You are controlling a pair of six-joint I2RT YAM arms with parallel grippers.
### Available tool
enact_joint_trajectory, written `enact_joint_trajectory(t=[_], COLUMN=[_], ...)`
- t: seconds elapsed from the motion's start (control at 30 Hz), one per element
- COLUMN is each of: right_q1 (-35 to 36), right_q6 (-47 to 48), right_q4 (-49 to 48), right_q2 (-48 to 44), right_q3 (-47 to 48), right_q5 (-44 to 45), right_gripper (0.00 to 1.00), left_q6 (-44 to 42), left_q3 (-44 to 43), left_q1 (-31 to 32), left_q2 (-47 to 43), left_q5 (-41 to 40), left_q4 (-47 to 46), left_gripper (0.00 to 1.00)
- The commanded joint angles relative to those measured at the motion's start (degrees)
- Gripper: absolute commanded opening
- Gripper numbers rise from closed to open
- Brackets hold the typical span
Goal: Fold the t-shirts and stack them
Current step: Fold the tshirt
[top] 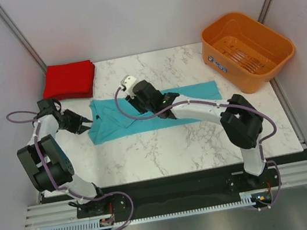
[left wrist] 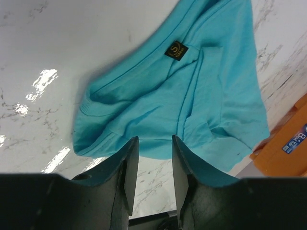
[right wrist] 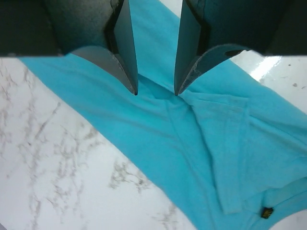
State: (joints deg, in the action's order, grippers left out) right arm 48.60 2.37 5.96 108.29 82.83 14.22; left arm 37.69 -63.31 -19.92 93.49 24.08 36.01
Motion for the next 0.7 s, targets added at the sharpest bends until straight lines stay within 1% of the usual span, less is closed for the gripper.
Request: enact_joint_trajectory(t=[0.0, 0.03, 0.1, 0.17, 0.3, 0.37, 0.5, 0.67], right_q1=[3.2, 3.8, 5.9, 7.8, 9.4, 10.1, 11.1, 11.3], right_q6=[6.3, 6.8, 8.8, 10.3, 12.5, 12.3, 12.4, 12.7], right_q4=[-0.9, -0.2, -0.2, 0.0, 1.7, 2.0, 1.9, 1.7], right_q2=[5.4, 6.7, 10.2, 13.1, 15.9, 16.9, 18.4, 19.9], right_q3=[7.6, 10.1, 11.9, 14.0, 17.2, 17.6, 17.5, 17.3], right_q5=[-2.2, -2.8, -4.2, -4.5, -6.7, -7.7, -6.7, -5.7], right_gripper=[0.44, 0.44, 0.44, 0.44, 0.44, 0.45, 0.46, 0.45], left_q6=[0.5, 0.2, -0.3, -0.3, -0.4, -0.6, -0.8, -1.7], left_q3=[2.7, 4.1, 5.4, 6.8, 7.1, 7.6, 7.8, 7.3], left_q1=[-0.2, -0.4, -0.6, -1.5, -1.6, -1.6, -1.7, -1.6], left_q2=[-1.9, -2.3, -3.0, -2.6, -0.5, 0.5, 1.6, 2.4], left_q5=[-1.0, -3.9, -6.0, -5.1, -2.5, -2.5, -2.8, -5.3], left_q4=[-2.0, -2.2, -2.3, -3.3, -4.1, -4.3, -4.5, -4.4], left_gripper=[0.40, 0.41, 0.41, 0.41, 0.40, 0.40, 0.40, 0.38])
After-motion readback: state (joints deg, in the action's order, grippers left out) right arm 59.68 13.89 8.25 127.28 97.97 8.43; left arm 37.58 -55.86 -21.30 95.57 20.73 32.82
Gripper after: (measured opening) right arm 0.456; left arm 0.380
